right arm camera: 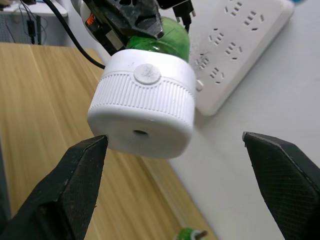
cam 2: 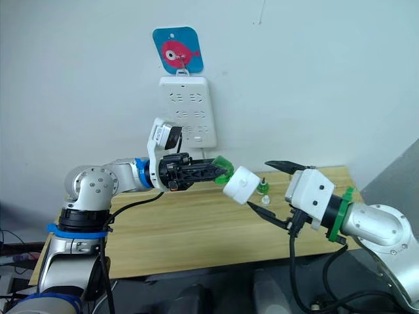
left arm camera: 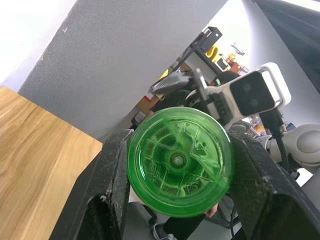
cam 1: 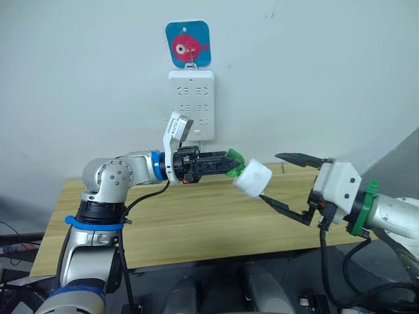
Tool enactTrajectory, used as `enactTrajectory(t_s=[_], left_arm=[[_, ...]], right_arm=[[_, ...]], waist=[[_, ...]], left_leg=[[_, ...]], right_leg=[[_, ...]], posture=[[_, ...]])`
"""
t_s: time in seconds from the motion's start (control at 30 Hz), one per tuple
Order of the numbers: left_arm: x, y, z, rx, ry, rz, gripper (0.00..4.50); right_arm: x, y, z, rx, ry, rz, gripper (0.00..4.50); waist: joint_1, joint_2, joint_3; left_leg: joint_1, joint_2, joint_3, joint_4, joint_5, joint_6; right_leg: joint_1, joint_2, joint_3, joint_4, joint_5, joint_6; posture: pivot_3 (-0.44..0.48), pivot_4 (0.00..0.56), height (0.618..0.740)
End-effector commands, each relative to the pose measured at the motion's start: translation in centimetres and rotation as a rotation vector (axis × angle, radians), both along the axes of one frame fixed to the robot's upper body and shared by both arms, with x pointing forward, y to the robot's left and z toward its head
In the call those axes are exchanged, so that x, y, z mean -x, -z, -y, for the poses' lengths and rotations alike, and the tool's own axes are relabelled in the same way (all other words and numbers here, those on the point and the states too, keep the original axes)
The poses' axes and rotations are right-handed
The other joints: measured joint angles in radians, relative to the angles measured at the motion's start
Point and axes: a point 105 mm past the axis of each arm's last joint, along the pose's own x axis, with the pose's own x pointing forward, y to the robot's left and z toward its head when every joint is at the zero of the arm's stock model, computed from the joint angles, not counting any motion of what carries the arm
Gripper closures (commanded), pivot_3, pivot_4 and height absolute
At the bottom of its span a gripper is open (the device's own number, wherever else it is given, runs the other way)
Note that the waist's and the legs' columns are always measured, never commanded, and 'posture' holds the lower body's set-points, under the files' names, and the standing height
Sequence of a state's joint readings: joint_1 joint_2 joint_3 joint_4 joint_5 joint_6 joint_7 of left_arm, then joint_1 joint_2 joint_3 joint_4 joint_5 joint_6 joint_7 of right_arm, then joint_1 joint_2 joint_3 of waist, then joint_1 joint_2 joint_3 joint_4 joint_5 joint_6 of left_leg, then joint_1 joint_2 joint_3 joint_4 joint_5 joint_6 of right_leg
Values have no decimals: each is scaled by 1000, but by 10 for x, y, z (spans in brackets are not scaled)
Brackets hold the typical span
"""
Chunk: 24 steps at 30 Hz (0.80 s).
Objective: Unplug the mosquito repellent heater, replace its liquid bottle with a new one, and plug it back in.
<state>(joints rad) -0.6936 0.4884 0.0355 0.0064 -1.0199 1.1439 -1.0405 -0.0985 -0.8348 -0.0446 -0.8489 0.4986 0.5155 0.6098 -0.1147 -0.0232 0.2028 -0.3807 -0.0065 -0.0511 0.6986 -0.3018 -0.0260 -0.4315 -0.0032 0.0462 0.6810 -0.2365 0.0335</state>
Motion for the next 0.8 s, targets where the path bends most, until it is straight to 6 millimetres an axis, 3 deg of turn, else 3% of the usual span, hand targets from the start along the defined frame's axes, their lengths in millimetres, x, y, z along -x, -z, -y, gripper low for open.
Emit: enactTrajectory(t_s=[0.03,0.37,0.73,0.8], left_arm=[[4,-13,1,31,20,58,2159],[4,-11,-1,24,16,61,2159],[6,-13,3,29,37,61,2159],[7,-13,3,31,37,62,2159]], right_arm=[[9,-5,-13,-23,-70,-7,0],[15,0,-13,-37,-84,-55,0],[0,-3,-29,-121,-68,-47,0],[-3,-3,-32,-131,-73,-47,352]], waist=[[0,0,0],[0,0,-1],[-1,0,-4],[-1,0,-4]], left_leg=[[0,0,0,0,0,0],[1,0,0,0,0,0],[1,0,-1,0,0,0],[1,0,-1,0,0,0]], right_leg=[[0,0,0,0,0,0],[1,0,0,0,0,0],[1,0,-1,0,0,0],[1,0,-1,0,0,0]], posture=[[-205,140,730],[-205,134,730],[-212,131,730],[-209,131,730]])
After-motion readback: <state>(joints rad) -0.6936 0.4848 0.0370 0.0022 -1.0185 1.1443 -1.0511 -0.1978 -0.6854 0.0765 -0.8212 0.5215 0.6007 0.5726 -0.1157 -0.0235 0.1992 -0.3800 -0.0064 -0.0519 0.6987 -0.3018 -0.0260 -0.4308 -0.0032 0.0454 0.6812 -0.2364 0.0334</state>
